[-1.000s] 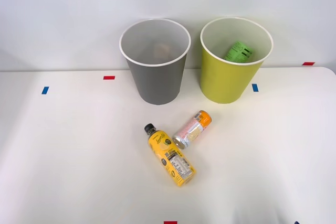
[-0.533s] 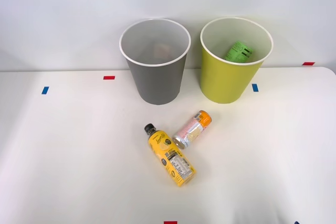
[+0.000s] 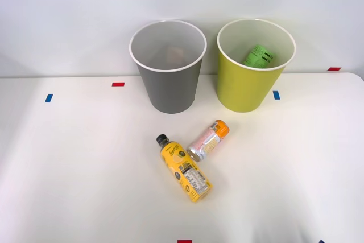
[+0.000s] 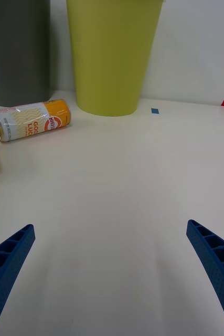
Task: Put cans in the gray bin, plastic bottles in the light green bin
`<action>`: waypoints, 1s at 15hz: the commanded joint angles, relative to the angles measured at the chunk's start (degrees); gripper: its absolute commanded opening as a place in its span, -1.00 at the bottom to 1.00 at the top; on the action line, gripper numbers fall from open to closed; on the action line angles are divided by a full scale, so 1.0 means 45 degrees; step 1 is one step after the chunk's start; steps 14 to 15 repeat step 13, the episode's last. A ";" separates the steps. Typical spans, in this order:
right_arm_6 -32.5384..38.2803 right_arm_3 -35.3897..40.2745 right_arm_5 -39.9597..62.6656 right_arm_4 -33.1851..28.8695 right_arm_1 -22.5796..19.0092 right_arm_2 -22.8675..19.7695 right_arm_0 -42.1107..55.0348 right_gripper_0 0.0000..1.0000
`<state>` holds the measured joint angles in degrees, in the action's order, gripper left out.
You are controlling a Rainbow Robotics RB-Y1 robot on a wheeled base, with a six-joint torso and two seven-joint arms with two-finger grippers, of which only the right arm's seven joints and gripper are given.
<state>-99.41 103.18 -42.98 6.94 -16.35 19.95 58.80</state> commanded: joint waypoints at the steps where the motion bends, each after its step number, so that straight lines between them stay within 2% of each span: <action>1: 0.0000 0.0000 0.0001 0.0000 0.0000 0.0000 0.0000 1.00; 15: 0.0000 0.0000 0.0001 0.0000 0.0000 0.0000 0.0000 1.00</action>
